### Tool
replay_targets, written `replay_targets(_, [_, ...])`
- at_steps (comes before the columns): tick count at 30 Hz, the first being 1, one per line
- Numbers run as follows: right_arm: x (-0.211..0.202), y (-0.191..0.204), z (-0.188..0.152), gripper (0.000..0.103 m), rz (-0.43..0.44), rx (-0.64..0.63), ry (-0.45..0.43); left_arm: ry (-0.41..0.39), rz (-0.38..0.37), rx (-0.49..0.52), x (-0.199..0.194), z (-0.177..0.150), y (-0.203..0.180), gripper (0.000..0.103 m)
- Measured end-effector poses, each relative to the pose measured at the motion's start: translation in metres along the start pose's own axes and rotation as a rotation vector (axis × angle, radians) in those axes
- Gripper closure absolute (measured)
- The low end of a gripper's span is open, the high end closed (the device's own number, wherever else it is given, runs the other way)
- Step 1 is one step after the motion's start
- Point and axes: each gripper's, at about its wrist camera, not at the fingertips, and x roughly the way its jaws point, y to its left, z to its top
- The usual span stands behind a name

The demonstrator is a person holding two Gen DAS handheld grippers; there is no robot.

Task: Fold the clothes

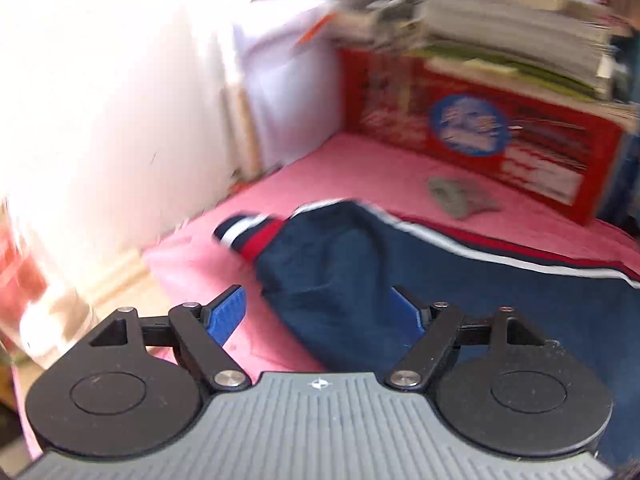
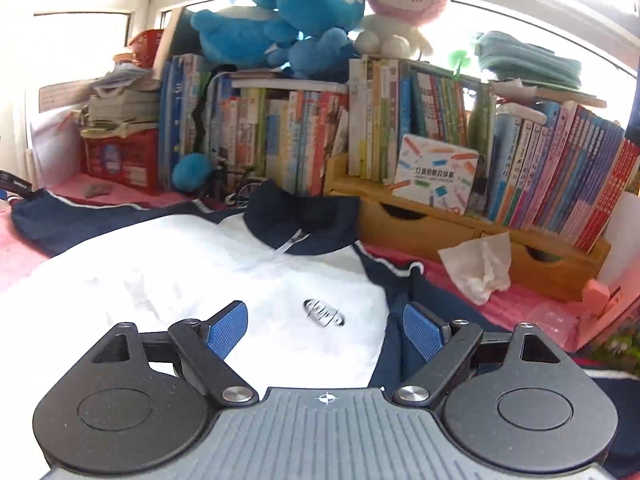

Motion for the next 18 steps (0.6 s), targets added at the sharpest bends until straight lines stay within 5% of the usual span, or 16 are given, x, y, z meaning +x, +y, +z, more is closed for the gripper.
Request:
replay_targets(3, [-0.018, 0.023, -0.018, 0.018, 0.042, -0.005, 0.045, 0.013, -0.002, -0.101, 0.029, -0.001, 0.015, 0.017])
replay_targets(4, [-0.024, 0.030, -0.024, 0.018, 0.047, -0.005, 0.061, 0.003, -0.001, -0.129, 0.036, -0.001, 0.019, 0.023])
replay_targets(6, [-0.035, 0.045, -0.035, 0.018, 0.053, -0.005, 0.094, -0.056, 0.011, -0.160, 0.035, 0.004, 0.022, 0.091])
replay_targets(8, [-0.042, 0.056, -0.043, 0.018, 0.048, -0.009, 0.130, -0.080, -0.042, -0.219, 0.029, 0.027, 0.028, 0.092])
replay_targets(11, [-0.041, 0.069, -0.052, 0.018, 0.021, -0.011, 0.187, -0.297, -0.125, -0.208, 0.004, 0.078, 0.033, 0.092])
replay_targets(14, [-0.030, 0.073, -0.059, 0.018, 0.000, 0.031, 0.237, -0.462, -0.109, -0.132, -0.012, 0.108, 0.036, 0.088])
replay_targets(16, [-0.020, 0.075, -0.065, 0.018, -0.007, 0.066, 0.261, -0.451, -0.040, -0.055, 0.002, 0.113, 0.033, 0.086])
replay_targets(18, [-0.011, 0.078, -0.071, 0.018, -0.009, 0.084, 0.282, -0.359, 0.013, -0.029, 0.029, 0.106, 0.032, 0.082])
